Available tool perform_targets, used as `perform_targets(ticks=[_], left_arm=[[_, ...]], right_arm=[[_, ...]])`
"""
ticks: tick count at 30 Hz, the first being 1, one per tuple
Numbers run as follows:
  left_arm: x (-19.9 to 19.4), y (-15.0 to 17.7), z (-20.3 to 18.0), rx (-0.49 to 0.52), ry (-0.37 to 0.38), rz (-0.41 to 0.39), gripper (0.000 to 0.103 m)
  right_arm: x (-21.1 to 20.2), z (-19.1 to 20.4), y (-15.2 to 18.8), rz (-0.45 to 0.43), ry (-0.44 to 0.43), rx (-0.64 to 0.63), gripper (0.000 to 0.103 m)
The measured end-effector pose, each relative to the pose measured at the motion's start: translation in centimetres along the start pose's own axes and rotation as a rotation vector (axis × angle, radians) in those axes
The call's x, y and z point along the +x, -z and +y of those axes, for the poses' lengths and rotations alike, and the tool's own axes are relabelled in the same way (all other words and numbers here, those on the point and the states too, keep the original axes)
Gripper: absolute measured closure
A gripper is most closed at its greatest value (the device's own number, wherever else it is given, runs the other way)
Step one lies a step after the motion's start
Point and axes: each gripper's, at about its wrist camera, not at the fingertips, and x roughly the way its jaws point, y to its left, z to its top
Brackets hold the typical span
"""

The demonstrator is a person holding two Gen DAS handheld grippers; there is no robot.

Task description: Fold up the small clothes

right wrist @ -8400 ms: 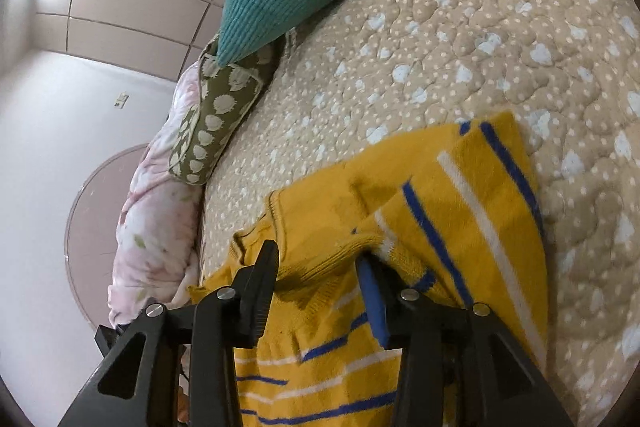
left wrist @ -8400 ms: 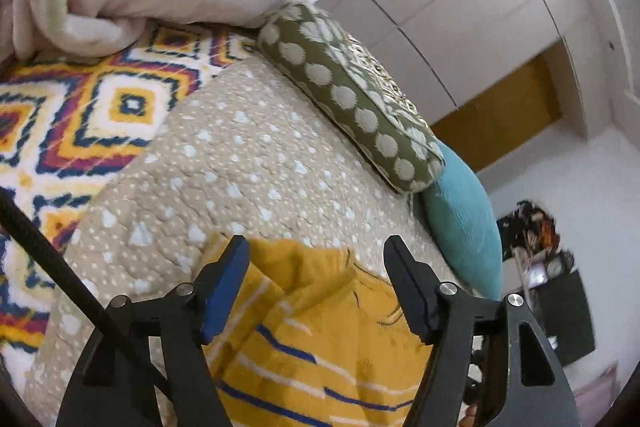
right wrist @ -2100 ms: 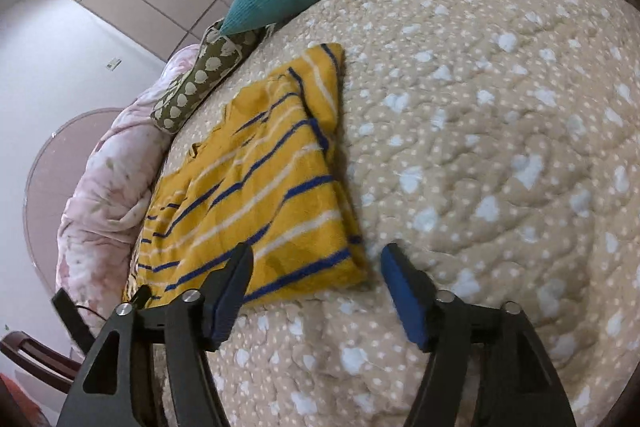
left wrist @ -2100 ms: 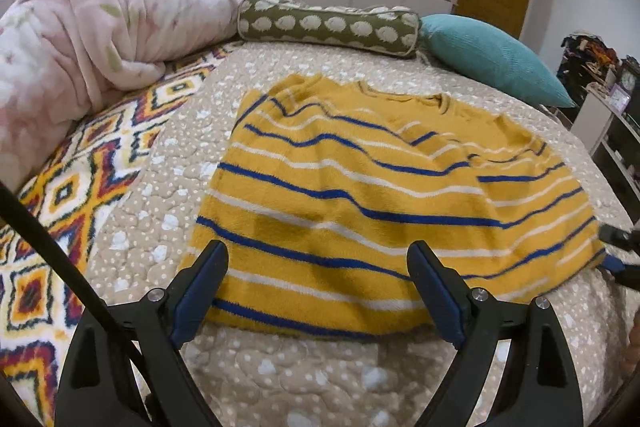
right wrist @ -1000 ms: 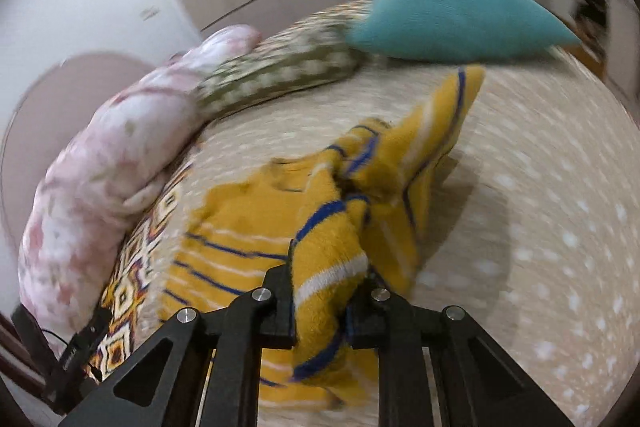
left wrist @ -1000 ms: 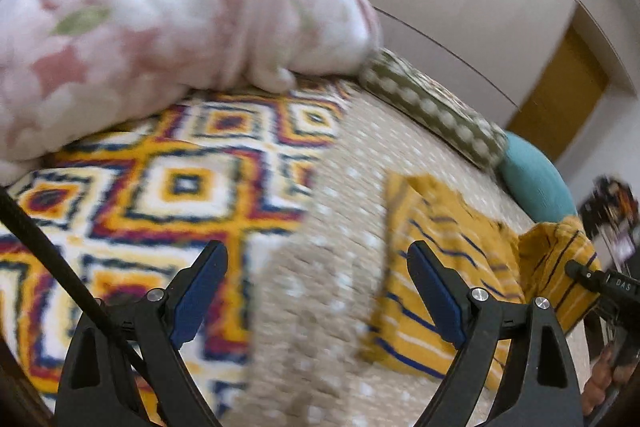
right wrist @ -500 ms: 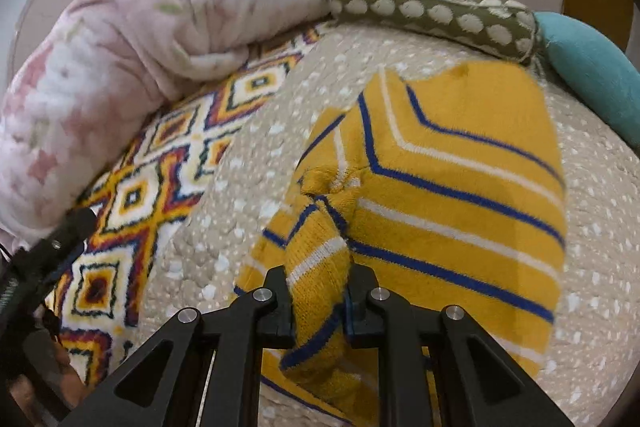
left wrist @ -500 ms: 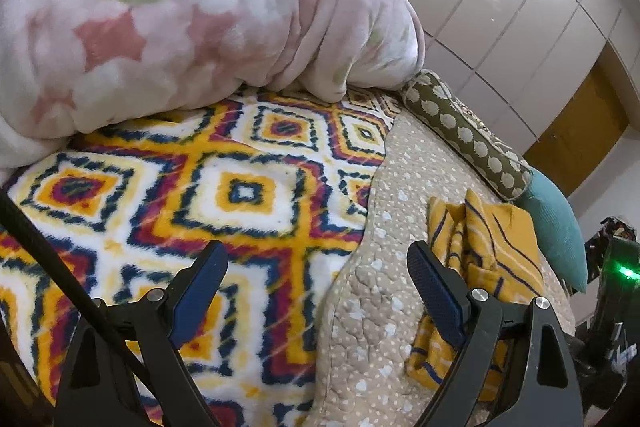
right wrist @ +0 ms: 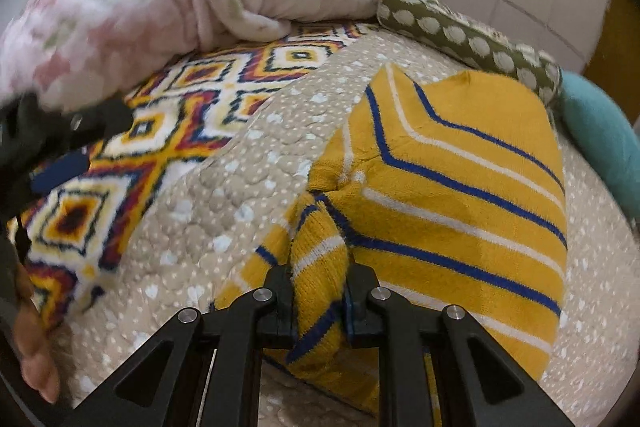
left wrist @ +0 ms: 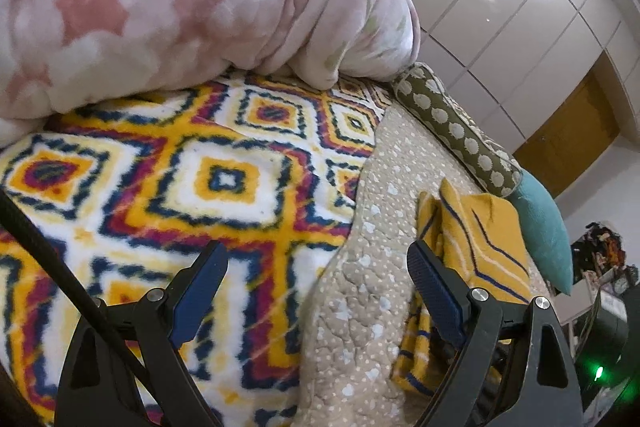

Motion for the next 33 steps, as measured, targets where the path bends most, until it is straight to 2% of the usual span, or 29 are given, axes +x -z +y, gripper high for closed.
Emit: perform_targets(ticks=[2,4,5,7,10,12,15,17,18,19,20,21,22,26,28,31,33], left_arm=[[0.3,0.0,-0.2,-0.001,0.012,0.006,0.013],[0.4,0.0,-0.6,0.012,0.022,0.004,0.013],[0.5,0.1,-0.8,0.021,0.027,0.003,0.013],[0.6,0.2,-1.5,0.046,0.049,0.009,0.013],[0.8,0.5,-3.3,0.094,0.100,0.028,0.013],[0.9,0.6,-5.2,0.136,0.129,0.028,0.013],[1.5,1.0,-8.9,0.224,0.144,0.039,0.013],[2.3,1.9,-11.6,0.320,0.129,0.067,0.013],[2.8,2.4,-12.6,0.367,0.117,0.086,0.019],[4.0,3.2,-13.9,0.440,0.094,0.126,0.043],[4.9,3.7,-14.4,0.476,0.071,0.159,0.061],[6.0,4.1,-14.7,0.499,0.052,0.197,0.088],[6.9,4.5,-14.6,0.503,0.049,0.230,0.089],[7.0,4.2,-13.3,0.464,0.062,0.223,0.089],[7.0,4.0,-12.7,0.454,0.061,0.220,0.089],[7.5,3.9,-12.0,0.417,0.078,0.232,0.083],[7.5,3.7,-11.7,0.407,0.082,0.228,0.079]], right_arm=[[-0.3,0.4,0.4,-0.020,-0.021,-0.017,0.074],[-0.6,0.7,0.5,-0.018,-0.101,-0.016,0.064],[-1.3,0.7,0.7,-0.019,-0.152,-0.022,0.062],[-3.1,0.2,1.6,-0.042,-0.185,-0.028,0.061],[-6.1,-3.5,3.6,-0.049,-0.311,0.083,0.061],[-7.8,-6.3,4.8,-0.072,-0.316,0.162,0.061],[-8.8,-11.2,5.9,-0.105,-0.260,0.276,0.061],[-8.5,-14.0,6.1,-0.114,-0.221,0.349,0.061],[-8.0,-15.6,6.1,-0.114,-0.210,0.401,0.061],[-7.8,-16.5,6.1,-0.116,-0.206,0.433,0.061],[-7.3,-17.4,6.0,-0.115,-0.204,0.464,0.061],[-6.9,-17.9,5.8,-0.111,-0.202,0.481,0.061],[-6.3,-18.3,5.5,-0.106,-0.198,0.494,0.061],[-4.8,-19.8,4.3,-0.121,-0.181,0.536,0.060],[-3.9,-21.1,4.4,-0.121,-0.211,0.597,0.040],[-1.7,-23.1,4.7,-0.105,-0.295,0.697,0.035],[0.6,-24.1,5.2,-0.073,-0.416,0.757,0.032]])
